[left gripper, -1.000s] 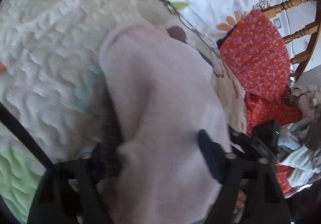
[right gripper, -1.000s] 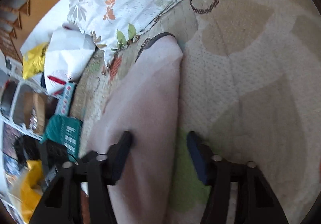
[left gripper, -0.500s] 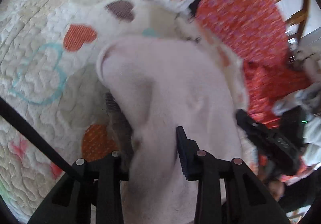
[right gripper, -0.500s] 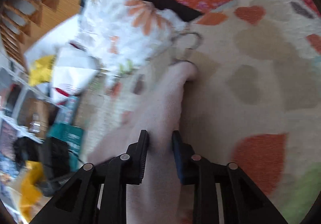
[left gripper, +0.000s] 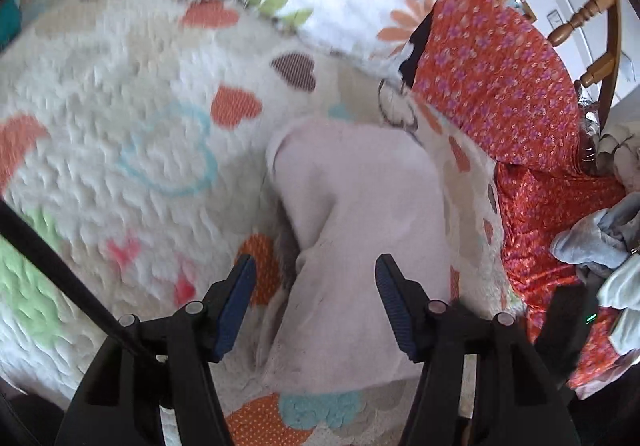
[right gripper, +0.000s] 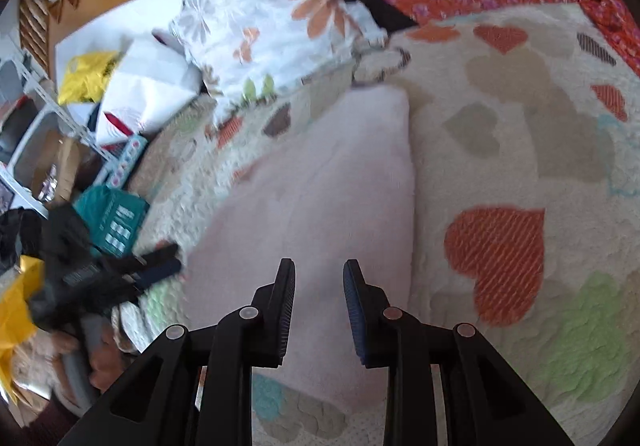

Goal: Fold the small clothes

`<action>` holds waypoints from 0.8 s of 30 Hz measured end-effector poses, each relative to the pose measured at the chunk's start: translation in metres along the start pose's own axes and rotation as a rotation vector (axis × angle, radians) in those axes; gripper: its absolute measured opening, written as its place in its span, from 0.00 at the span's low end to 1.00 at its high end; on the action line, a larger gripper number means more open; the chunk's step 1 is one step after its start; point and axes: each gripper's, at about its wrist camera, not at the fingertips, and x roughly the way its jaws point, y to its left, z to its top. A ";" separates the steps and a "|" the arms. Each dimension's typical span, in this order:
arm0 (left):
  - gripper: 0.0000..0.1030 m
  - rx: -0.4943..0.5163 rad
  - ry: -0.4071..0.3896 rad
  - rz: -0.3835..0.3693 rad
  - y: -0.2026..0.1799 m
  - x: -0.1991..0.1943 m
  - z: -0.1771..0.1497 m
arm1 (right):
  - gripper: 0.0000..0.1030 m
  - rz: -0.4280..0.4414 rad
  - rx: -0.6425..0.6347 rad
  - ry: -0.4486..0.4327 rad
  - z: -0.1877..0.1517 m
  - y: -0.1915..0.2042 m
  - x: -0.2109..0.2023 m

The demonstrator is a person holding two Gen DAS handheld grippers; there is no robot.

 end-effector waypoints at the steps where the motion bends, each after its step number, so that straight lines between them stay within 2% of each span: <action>1: 0.58 0.016 -0.008 0.012 -0.007 0.002 0.004 | 0.28 -0.015 0.008 0.025 -0.006 -0.002 0.009; 3: 0.58 0.039 -0.021 0.031 -0.019 0.014 0.014 | 0.26 -0.068 -0.001 0.055 -0.023 -0.007 0.020; 5: 0.59 0.064 -0.018 0.078 -0.018 0.030 0.021 | 0.26 -0.083 -0.015 0.046 -0.035 -0.008 0.023; 7: 0.60 0.068 0.019 0.161 -0.010 0.056 0.026 | 0.26 -0.091 -0.029 0.028 -0.044 -0.009 0.019; 8: 0.65 0.056 0.060 0.191 -0.002 0.071 0.027 | 0.26 -0.093 -0.034 0.023 -0.047 -0.009 0.018; 9: 0.69 0.031 0.100 0.195 0.006 0.084 0.027 | 0.26 -0.091 -0.038 0.016 -0.049 -0.010 0.018; 10: 0.78 -0.005 0.098 0.179 0.014 0.089 0.027 | 0.26 -0.082 -0.037 0.006 -0.051 -0.013 0.017; 11: 0.82 -0.022 0.088 0.175 0.018 0.087 0.027 | 0.26 -0.074 -0.035 -0.001 -0.051 -0.015 0.019; 14: 0.82 -0.029 0.078 0.150 0.023 0.078 0.025 | 0.26 -0.030 -0.014 -0.032 -0.053 -0.024 0.020; 17: 0.82 0.013 0.021 0.158 0.016 0.052 0.017 | 0.26 0.024 0.030 -0.051 -0.055 -0.034 0.018; 21: 0.82 0.111 -0.142 0.211 -0.006 0.000 -0.004 | 0.26 0.075 0.093 -0.061 -0.054 -0.041 0.016; 24: 0.82 0.172 -0.287 0.302 -0.022 -0.041 -0.023 | 0.26 0.070 0.113 -0.071 -0.056 -0.040 0.010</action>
